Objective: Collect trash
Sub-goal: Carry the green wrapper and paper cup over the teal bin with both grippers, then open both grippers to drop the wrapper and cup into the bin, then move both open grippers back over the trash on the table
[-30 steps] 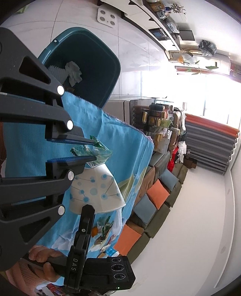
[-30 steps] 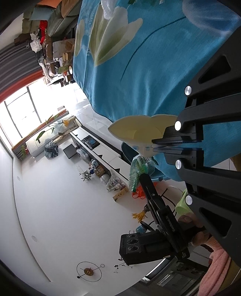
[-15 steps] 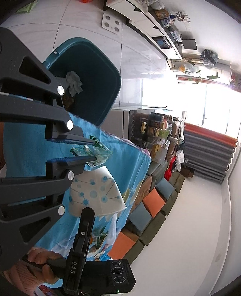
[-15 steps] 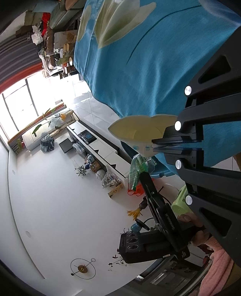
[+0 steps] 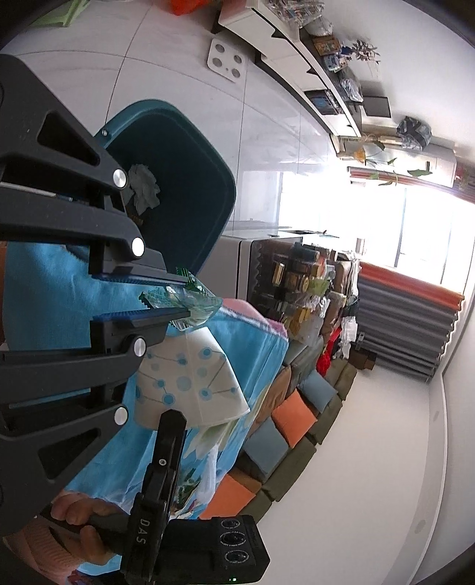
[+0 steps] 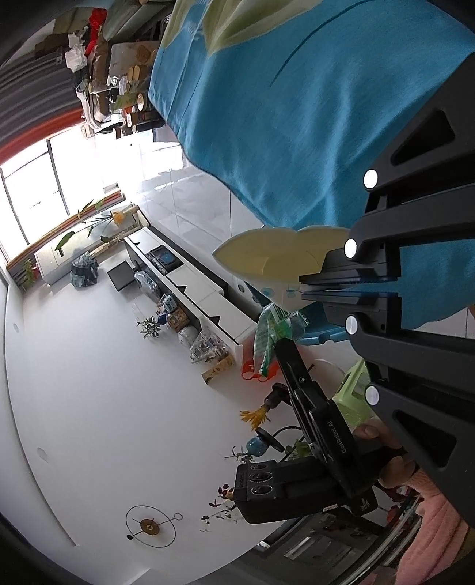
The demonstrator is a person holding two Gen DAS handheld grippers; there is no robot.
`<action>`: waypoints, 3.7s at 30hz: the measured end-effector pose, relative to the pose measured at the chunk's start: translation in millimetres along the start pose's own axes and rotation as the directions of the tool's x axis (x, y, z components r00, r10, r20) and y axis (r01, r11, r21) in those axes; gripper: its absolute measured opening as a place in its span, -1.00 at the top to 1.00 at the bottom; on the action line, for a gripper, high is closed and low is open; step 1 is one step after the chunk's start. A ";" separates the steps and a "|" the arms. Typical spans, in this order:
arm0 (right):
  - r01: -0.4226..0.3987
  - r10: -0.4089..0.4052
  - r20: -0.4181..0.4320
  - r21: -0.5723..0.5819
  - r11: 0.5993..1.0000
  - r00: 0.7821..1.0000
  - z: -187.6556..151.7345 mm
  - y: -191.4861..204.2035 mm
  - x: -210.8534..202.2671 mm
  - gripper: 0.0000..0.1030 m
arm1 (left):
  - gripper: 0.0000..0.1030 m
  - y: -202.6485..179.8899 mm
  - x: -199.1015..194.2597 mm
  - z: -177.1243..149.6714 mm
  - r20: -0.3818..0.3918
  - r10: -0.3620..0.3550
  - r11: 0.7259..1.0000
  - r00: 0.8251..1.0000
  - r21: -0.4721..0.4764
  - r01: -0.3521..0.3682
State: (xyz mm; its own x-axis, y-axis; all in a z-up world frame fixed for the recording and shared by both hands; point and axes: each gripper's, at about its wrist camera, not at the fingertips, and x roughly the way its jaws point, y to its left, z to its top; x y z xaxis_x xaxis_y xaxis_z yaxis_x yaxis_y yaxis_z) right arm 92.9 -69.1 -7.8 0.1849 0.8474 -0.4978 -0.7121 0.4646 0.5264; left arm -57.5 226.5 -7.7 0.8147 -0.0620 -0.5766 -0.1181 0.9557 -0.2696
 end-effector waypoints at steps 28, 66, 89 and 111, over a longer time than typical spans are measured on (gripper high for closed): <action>0.041 -0.046 -0.105 -0.044 0.998 0.993 28.4 14.3 70.4 0.95 | 0.72 72.1 19.0 0.0 -0.045 0.154 0.980 0.987 -0.123 -0.159; 0.162 -0.161 0.033 -0.047 0.986 0.986 7.3 1.7 -30.7 0.31 | -0.18 -21.7 38.7 -6.7 -0.001 -0.010 0.996 1.000 0.086 0.010; 0.468 -0.558 0.218 0.352 0.810 0.801 -104.1 -96.8 -239.9 0.25 | -0.18 -237.9 114.5 -8.9 -0.185 -0.338 0.859 0.923 0.340 0.383; 0.511 -0.707 0.167 0.581 0.633 0.687 -182.0 -150.4 -321.8 0.10 | -0.20 -331.2 104.7 -63.6 -0.383 -0.468 0.658 0.796 0.450 0.603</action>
State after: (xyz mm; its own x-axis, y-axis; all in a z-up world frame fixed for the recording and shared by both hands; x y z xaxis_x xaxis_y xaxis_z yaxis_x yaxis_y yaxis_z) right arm 17.2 -458.4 -52.3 0.7438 0.2965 -0.5991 0.0371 0.8766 0.4798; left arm 30.8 -114.8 -27.9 0.4868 -0.6070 -0.6281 0.6695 0.7212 -0.1781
